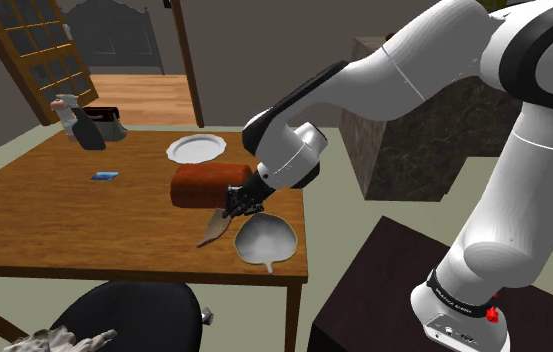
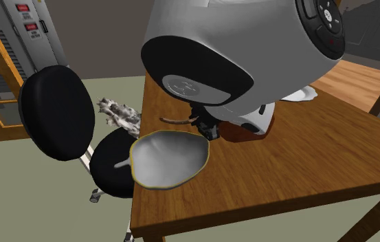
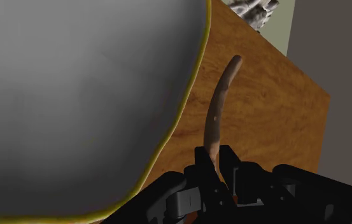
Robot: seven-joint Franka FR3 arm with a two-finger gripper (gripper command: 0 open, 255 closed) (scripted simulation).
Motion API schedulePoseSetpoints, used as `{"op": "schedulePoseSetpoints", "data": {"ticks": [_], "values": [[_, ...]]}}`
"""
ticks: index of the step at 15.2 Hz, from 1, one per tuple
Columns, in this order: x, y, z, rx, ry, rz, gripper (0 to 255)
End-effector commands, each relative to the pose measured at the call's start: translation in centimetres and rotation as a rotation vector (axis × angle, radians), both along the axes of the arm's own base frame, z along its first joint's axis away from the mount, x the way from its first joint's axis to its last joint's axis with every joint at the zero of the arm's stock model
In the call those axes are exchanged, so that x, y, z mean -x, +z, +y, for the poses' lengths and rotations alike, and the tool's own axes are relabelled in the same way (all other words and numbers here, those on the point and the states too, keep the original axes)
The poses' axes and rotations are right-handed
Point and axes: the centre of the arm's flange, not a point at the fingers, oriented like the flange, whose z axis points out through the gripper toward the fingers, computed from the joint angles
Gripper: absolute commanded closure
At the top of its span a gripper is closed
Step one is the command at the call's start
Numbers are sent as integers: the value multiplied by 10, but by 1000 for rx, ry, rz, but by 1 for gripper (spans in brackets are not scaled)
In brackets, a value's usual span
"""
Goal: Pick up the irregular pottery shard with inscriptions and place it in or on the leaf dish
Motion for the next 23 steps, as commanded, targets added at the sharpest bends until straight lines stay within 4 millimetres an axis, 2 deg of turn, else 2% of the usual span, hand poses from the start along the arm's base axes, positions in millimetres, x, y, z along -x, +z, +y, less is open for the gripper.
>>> {"op": "schedulePoseSetpoints", "data": {"ticks": [1,2,23], "values": [[1,-2,1,0,1,4,255],[1,-2,0,0,2,4,255],[1,109,0,0,2,4,255]]}}
